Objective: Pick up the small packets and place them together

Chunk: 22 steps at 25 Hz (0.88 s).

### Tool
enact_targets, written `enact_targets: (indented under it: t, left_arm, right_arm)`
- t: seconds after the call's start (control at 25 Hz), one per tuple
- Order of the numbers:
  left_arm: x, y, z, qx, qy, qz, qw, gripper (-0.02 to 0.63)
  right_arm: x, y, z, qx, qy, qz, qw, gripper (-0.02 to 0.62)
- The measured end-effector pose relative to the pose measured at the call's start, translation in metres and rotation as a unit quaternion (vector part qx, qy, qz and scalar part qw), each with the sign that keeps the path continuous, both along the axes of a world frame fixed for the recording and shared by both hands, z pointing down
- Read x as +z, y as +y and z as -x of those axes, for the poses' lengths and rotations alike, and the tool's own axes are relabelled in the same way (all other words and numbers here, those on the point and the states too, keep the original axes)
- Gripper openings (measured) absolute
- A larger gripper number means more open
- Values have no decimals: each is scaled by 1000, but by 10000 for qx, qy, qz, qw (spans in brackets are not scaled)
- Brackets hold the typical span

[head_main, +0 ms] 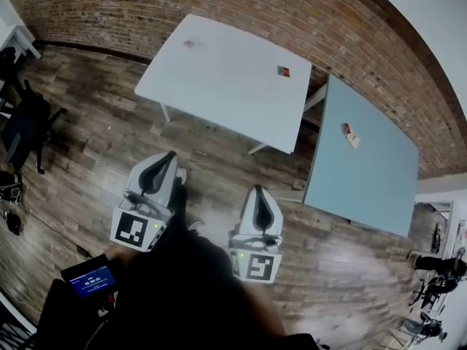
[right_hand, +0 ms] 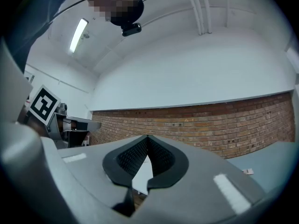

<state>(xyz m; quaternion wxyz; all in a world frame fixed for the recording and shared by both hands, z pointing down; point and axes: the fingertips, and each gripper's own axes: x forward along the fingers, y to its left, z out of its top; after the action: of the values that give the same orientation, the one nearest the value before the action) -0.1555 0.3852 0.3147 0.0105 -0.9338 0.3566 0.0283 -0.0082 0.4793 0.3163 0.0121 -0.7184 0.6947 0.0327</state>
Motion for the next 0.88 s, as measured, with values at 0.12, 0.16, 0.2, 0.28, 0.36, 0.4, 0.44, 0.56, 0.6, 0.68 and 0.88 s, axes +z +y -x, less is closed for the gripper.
enact_targets:
  t: [0.12, 0.16, 0.2, 0.28, 0.36, 0.4, 0.44, 0.56, 0.6, 0.68, 0.88]
  left_arm:
    - [6, -25, -16, 119, 95, 105, 9998, 0]
    - [7, -35, -21, 171, 109, 147, 9997, 0]
    - [6, -45, -27, 225, 133, 175, 9995, 0]
    - [2, -67, -39, 330, 239, 263, 9988, 0]
    - [-1, -90, -48, 435, 324, 338, 9980, 0]
    - [-2, -101, -50, 477, 339, 345, 9977, 0]
    - [-3, -113, -52, 508, 346, 338, 9975, 0]
    - [-6, -149, -59, 566, 361, 286, 9973, 0]
    - [-8, -161, -60, 578, 374, 279, 9972, 0]
    - [-12, -184, -61, 588, 413, 260, 9971, 0]
    - [-14, -238, -60, 484, 404, 161, 9979, 0]
  right_arm:
    - [4, -17, -15, 147, 65, 136, 9998, 2]
    - [6, -25, -19, 194, 91, 175, 9996, 2]
    - [6, -34, -24, 229, 130, 210, 9994, 2]
    - [7, -55, -32, 274, 176, 298, 9990, 2]
    - [5, -78, -36, 306, 174, 368, 9987, 2]
    - [3, -90, -37, 317, 170, 379, 9986, 2]
    - [2, -102, -37, 335, 176, 375, 9986, 2]
    - [0, -138, -42, 494, 227, 395, 9977, 2]
    - [0, -150, -43, 551, 236, 405, 9974, 2]
    - [-3, -173, -42, 580, 270, 376, 9972, 2]
    - [2, -231, -42, 632, 416, 445, 9961, 2]
